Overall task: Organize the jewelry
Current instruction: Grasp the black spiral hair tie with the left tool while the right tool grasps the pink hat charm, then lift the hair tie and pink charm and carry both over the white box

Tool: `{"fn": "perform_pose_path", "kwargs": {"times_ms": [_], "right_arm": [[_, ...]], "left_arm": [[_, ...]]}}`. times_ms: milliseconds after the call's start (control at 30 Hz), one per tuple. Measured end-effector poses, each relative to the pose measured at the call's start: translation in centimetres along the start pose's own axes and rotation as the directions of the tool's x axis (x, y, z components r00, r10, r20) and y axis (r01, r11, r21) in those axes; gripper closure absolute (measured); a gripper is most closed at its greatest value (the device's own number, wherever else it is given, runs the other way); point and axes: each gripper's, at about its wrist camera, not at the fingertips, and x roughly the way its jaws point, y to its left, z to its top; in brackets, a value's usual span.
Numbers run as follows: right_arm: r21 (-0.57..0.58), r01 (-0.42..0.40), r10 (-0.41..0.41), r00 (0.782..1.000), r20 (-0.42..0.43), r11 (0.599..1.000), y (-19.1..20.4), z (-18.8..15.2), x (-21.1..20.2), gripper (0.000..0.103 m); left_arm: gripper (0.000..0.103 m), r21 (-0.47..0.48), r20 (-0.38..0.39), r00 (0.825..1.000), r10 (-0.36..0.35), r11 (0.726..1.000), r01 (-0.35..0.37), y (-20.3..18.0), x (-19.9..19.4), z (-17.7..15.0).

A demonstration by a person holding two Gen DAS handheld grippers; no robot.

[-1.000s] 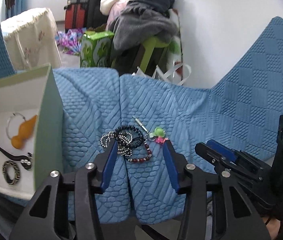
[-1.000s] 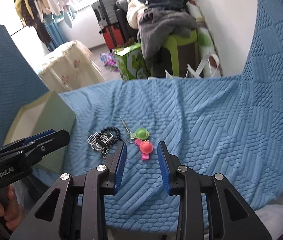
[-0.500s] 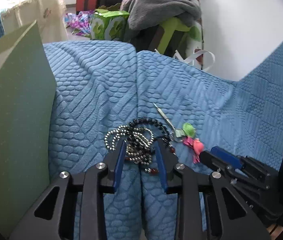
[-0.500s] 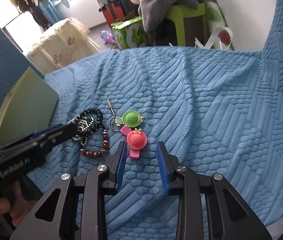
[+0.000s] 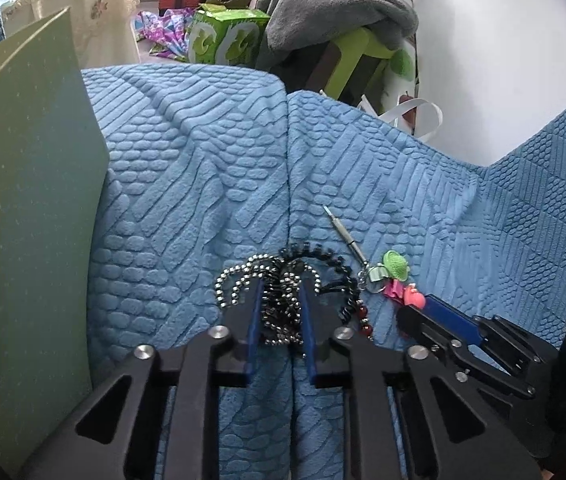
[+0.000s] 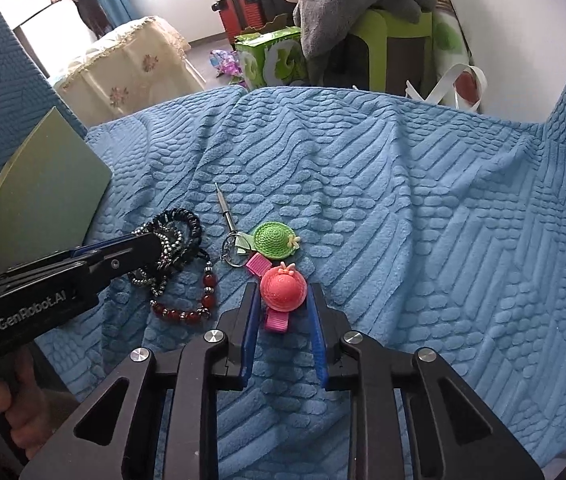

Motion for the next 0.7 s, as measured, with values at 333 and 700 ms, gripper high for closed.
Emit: {"fn": "perform_pose_path", "kwargs": {"times_ms": [333,700], "right_arm": [[0.048,0.033,-0.035,0.999,0.027,0.998,-0.8,0.3,-1.8,0.083],[0.052,0.062,-0.067,0.992,0.103,0.997,0.9,0.2,-6.4,0.083]], "left_arm": [[0.095,0.021,0.009,1.000,-0.009,1.000,0.009,-0.1,-1.1,0.0],[0.095,0.089,0.079,0.996,-0.037,0.996,0.030,-1.3,-5.9,-0.2]]}}
